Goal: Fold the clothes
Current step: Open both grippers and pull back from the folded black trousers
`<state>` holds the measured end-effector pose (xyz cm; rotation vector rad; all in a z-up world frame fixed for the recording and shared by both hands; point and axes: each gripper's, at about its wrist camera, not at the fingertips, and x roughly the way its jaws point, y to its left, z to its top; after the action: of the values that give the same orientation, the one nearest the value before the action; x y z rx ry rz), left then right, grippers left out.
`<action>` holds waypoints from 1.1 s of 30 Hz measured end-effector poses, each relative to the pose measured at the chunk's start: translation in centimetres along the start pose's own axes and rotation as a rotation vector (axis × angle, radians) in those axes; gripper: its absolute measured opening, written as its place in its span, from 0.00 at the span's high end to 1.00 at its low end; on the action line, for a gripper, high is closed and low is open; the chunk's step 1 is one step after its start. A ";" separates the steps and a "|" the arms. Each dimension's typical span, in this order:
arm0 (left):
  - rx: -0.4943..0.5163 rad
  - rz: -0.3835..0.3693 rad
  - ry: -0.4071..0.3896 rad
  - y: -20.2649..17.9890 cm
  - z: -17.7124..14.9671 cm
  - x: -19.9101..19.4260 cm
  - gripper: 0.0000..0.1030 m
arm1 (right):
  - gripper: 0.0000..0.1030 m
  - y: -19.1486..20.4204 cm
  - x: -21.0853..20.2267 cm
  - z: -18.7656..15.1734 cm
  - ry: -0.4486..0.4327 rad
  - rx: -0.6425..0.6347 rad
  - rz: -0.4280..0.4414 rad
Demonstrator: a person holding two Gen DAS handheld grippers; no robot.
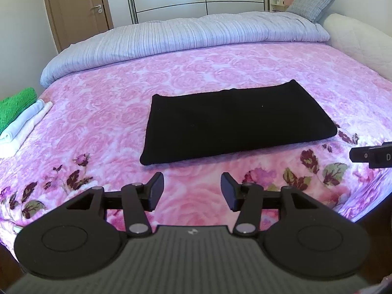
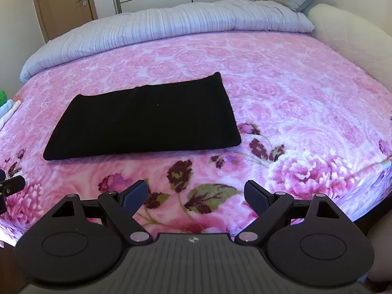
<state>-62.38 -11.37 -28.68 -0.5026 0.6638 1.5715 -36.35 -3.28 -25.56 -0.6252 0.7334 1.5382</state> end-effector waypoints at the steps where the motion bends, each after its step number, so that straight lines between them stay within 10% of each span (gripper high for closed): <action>1: 0.000 0.001 0.001 0.0 0.0 0.1 0.53 | 0.14 0.0 0.1 0.0 0.002 0.000 0.000; 33: -0.013 -0.014 0.103 1.3 1.3 7.0 0.51 | 0.14 -0.3 6.1 2.1 0.094 -0.010 -0.027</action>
<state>-64.32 -5.39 -32.29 -0.5996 0.7266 1.5456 -36.59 2.27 -28.79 -0.7162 0.7853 1.4968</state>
